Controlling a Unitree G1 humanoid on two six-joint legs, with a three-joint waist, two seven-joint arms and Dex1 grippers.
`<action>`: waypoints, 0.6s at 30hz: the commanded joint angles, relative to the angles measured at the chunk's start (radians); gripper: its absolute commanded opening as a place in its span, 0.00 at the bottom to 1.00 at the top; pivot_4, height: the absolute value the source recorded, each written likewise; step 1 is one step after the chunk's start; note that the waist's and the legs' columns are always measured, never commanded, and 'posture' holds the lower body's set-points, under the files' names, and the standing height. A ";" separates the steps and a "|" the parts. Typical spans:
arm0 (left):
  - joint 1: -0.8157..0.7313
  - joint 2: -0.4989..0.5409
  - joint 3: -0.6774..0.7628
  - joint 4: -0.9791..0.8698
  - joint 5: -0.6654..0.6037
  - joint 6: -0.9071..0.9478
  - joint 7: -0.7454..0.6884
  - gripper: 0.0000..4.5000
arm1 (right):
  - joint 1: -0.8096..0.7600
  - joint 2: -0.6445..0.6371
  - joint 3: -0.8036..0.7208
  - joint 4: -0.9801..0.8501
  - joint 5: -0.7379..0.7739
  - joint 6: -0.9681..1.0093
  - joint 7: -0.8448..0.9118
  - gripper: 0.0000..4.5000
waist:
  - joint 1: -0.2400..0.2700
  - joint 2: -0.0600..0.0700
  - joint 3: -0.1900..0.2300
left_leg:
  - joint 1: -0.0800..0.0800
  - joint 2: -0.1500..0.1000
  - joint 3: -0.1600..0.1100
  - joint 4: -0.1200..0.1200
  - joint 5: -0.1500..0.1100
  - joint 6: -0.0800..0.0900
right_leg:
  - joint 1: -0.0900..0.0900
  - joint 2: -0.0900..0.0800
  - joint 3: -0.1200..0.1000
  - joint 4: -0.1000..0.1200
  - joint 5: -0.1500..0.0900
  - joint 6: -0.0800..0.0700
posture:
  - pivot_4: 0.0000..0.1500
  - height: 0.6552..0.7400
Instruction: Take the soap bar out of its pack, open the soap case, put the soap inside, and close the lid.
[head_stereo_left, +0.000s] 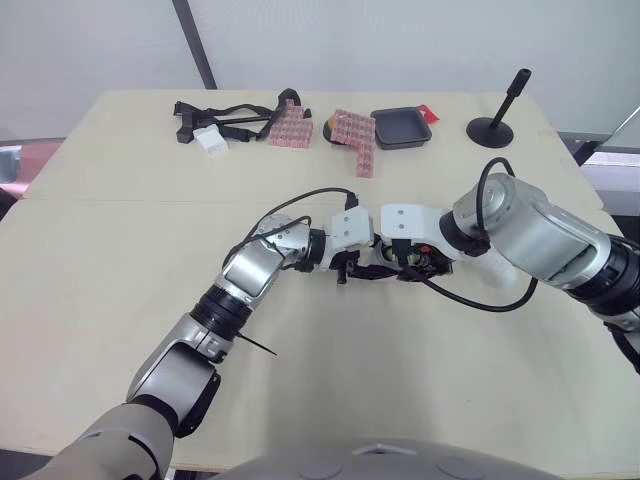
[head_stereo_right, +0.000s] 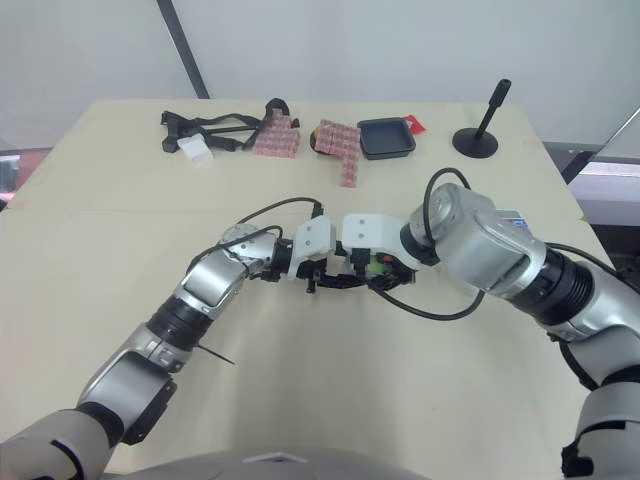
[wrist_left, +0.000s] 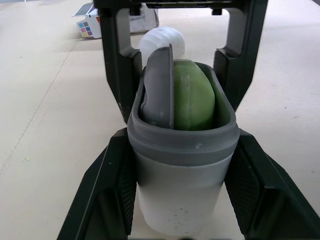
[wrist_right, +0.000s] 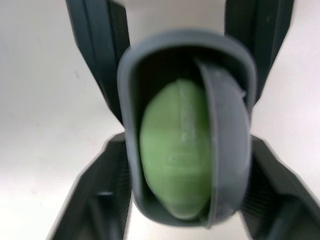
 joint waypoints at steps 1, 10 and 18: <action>0.001 0.010 0.034 0.003 -0.007 -0.026 0.002 0.42 | 0.054 0.005 -0.087 -0.054 0.052 -0.015 -0.003 0.97 | 0.002 0.000 0.000 | 0.000 0.000 0.000 0.000 0.000 0.000 | 0.000 0.000 0.000 0.000 0.000 0.000 | 1.00 1.00; 0.064 0.045 0.093 -0.007 -0.088 -0.079 -0.062 0.42 | 0.373 0.072 -0.416 -0.026 0.134 -0.181 -0.127 1.00 | 0.002 0.000 0.000 | 0.000 0.001 0.000 0.000 0.000 0.000 | 0.000 0.000 0.000 -0.001 0.000 0.000 | 1.00 1.00; 0.167 0.087 0.175 -0.020 -0.149 -0.208 -0.110 0.42 | 0.681 0.253 -0.667 0.009 0.274 -0.490 -0.152 1.00 | -0.001 0.000 0.000 | -0.001 0.002 0.000 -0.001 0.000 0.000 | -0.001 0.000 -0.001 -0.002 0.000 0.000 | 1.00 1.00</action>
